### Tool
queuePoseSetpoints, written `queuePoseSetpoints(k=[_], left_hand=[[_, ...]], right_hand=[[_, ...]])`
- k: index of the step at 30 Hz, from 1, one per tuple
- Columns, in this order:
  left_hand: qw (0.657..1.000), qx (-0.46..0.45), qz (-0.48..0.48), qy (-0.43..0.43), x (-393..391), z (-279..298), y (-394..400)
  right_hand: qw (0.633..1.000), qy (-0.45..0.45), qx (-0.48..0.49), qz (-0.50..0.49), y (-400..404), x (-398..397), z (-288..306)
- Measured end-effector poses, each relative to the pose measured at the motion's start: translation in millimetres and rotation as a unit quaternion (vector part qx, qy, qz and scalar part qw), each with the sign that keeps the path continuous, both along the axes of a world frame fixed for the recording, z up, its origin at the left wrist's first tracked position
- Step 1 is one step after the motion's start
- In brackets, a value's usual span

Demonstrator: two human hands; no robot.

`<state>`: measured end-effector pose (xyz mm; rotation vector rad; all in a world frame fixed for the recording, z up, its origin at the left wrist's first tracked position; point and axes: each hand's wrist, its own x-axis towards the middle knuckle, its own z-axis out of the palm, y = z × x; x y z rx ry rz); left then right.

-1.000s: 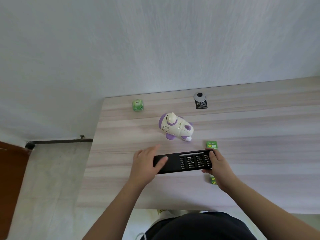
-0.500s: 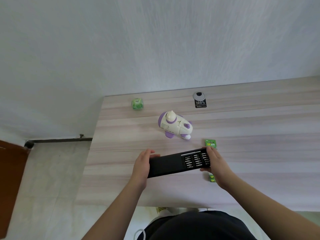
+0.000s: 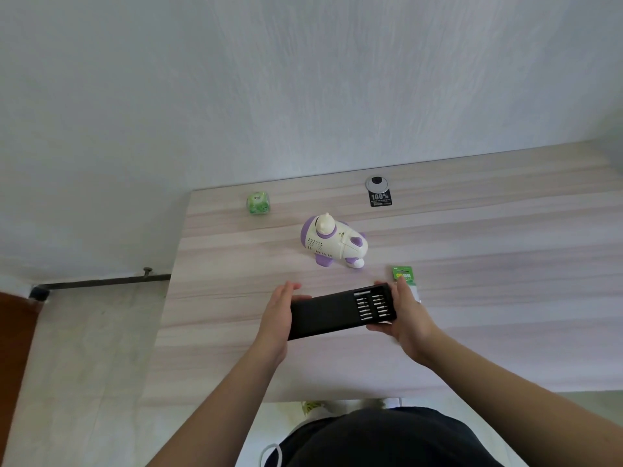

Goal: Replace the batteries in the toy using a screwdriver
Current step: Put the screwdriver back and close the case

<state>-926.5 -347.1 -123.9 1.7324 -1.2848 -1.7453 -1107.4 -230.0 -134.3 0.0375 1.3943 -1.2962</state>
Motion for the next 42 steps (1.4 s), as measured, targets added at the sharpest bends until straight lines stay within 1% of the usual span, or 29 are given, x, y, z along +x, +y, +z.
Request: queuePoseSetpoints(k=[3, 6, 10, 12, 14, 16, 18, 19, 24, 27, 29, 33, 35, 36, 38, 39, 40, 42], left_hand=[[1.0, 0.004, 0.002, 0.008, 2, -1, -1], [1.0, 0.013, -0.017, 0.021, -4, -3, 4], [0.999, -0.001, -0.038, 0.004, -11, -5, 7], [0.998, 0.013, -0.055, 0.016, -7, -5, 5], [0.994, 0.032, -0.098, 0.045, 2, -8, 2], [0.982, 0.061, -0.158, 0.082, 12, -9, 1], [0.971, 0.075, -0.206, 0.094, 19, -10, 2], [0.97, 0.075, -0.21, 0.094, 21, -12, 2], [0.977, 0.095, -0.16, 0.1, 25, -19, 1], [0.982, 0.097, -0.137, 0.089, 27, -21, -1], [0.984, 0.097, -0.126, 0.085, 29, -22, -2], [0.984, 0.087, -0.137, 0.069, 34, -25, -3], [0.981, 0.069, -0.18, 0.033, 36, -25, -6], [0.974, 0.046, -0.224, -0.001, 38, -26, -8], [0.937, -0.022, -0.337, -0.085, 39, -29, -12], [0.918, -0.047, -0.379, -0.109, 39, -30, -13], [0.908, -0.058, -0.4, -0.113, 38, -32, -13], [0.907, -0.054, -0.406, -0.102, 37, -35, -12]], right_hand=[[1.0, -0.007, -0.01, 0.0, 0, 2, 0], [0.999, -0.013, -0.023, 0.027, -5, 14, 7], [0.998, -0.01, -0.01, 0.059, -11, 29, 11], [0.993, 0.034, -0.018, 0.112, -10, 27, 10], [0.979, 0.112, -0.017, 0.171, -8, 24, 5], [0.961, 0.199, 0.006, 0.192, -7, 20, 0], [0.949, 0.252, 0.025, 0.189, -7, 17, -6], [0.95, 0.257, 0.029, 0.176, -8, 17, -8], [0.966, 0.234, 0.031, 0.104, -16, 20, -14], [0.971, 0.213, 0.021, 0.106, -20, 22, -12], [0.97, 0.214, 0.015, 0.114, -21, 23, -13], [0.969, 0.219, 0.005, 0.114, -23, 26, -15], [0.966, 0.228, 0.013, 0.124, -24, 27, -20], [0.964, 0.23, 0.017, 0.133, -24, 28, -23], [0.958, 0.242, 0.023, 0.151, -24, 31, -29], [0.955, 0.251, 0.024, 0.156, -24, 32, -31], [0.953, 0.258, 0.025, 0.157, -25, 34, -33], [0.952, 0.26, 0.028, 0.157, -28, 37, -35]])
